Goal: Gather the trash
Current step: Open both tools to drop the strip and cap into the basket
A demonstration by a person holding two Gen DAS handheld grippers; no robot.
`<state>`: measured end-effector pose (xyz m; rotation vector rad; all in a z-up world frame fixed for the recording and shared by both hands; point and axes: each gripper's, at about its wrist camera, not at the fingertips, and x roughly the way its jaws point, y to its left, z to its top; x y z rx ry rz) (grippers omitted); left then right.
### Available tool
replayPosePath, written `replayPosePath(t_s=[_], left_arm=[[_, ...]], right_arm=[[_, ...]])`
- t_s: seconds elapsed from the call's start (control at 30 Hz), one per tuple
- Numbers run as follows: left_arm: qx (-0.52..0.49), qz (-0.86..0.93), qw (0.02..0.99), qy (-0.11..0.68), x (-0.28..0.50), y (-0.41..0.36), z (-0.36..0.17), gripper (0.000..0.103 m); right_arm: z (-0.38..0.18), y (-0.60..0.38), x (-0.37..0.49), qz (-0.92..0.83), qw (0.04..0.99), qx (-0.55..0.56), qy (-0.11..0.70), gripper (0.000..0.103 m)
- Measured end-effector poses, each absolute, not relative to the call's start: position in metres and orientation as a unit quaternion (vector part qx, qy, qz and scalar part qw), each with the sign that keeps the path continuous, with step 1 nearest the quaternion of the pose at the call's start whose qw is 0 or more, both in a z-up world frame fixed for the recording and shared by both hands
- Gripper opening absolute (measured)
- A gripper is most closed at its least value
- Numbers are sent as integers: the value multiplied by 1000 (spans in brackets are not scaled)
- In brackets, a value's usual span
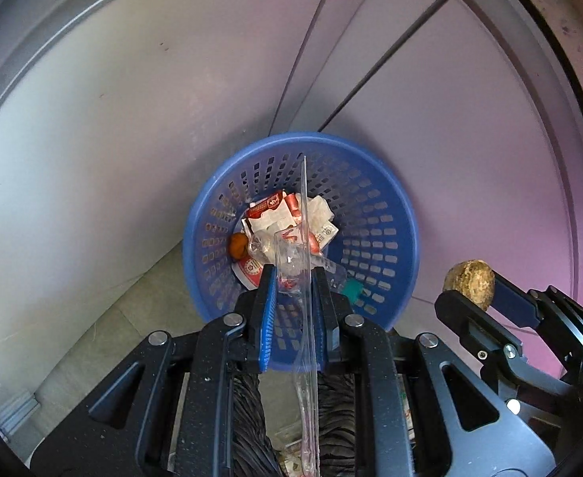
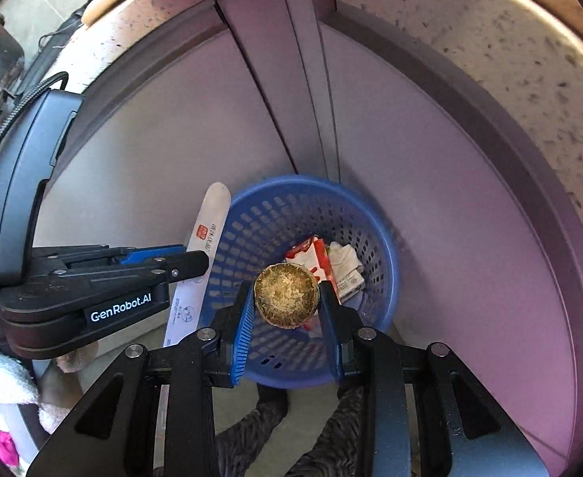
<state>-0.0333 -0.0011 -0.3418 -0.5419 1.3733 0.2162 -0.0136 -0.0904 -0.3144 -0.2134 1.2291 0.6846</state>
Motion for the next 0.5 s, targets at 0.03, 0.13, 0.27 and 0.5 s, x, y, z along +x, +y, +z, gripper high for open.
replayPosePath(t_s=[0.03,0.13,0.27,0.5], left_arm=[[-245,100,735,624,-32,-1,-342,15],[-242,102,738,622,-29,2,-341,16],[-237,102,741,620,-25,4,-339,16],[-230,104,748,615,-21,8,-336,16]], right_arm=[[-314,-91,-13,313,758,-98,563,30],[-314,-92,-10,312,759,-97,564,30],[-314,-91,-10,312,760,-103,561,30],[-309,-90,-12,313,760,-110,559,30]])
